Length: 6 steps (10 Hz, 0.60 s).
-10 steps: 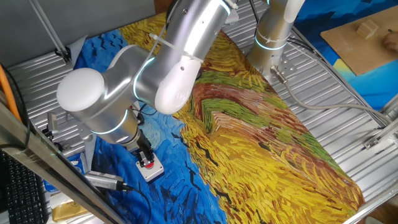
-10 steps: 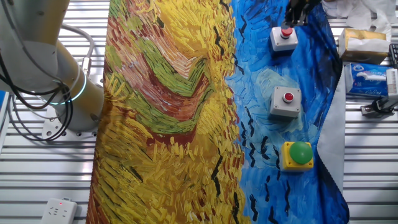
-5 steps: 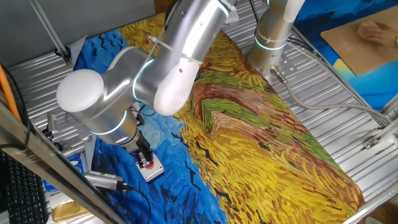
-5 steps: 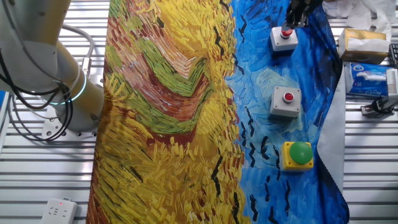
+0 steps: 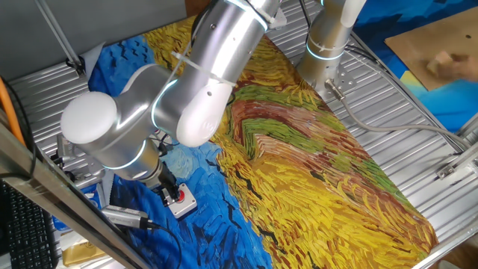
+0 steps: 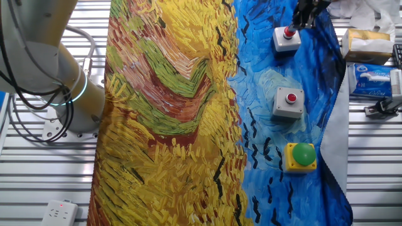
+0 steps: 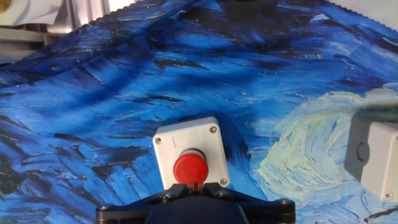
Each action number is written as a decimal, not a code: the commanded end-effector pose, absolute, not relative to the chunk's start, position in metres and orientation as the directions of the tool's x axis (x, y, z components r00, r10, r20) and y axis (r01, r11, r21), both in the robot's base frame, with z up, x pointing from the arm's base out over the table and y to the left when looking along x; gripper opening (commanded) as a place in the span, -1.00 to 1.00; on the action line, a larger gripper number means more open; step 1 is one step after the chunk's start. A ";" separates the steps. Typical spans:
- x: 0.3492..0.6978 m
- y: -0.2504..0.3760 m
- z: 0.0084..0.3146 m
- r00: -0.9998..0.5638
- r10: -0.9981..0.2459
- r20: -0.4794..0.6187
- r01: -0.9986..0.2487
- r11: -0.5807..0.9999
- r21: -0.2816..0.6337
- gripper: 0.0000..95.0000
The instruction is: Press three buttons from left to right in sequence
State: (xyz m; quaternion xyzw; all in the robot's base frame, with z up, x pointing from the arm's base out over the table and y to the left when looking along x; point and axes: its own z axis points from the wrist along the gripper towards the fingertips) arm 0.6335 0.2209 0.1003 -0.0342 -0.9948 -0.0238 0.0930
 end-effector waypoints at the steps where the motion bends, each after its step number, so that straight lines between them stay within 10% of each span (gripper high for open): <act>1: 0.634 0.218 0.090 -0.980 0.064 0.187 0.074 0.996 0.046 -1.00; 6: 0.630 0.222 0.111 -0.979 0.061 0.195 0.071 0.997 0.044 -1.00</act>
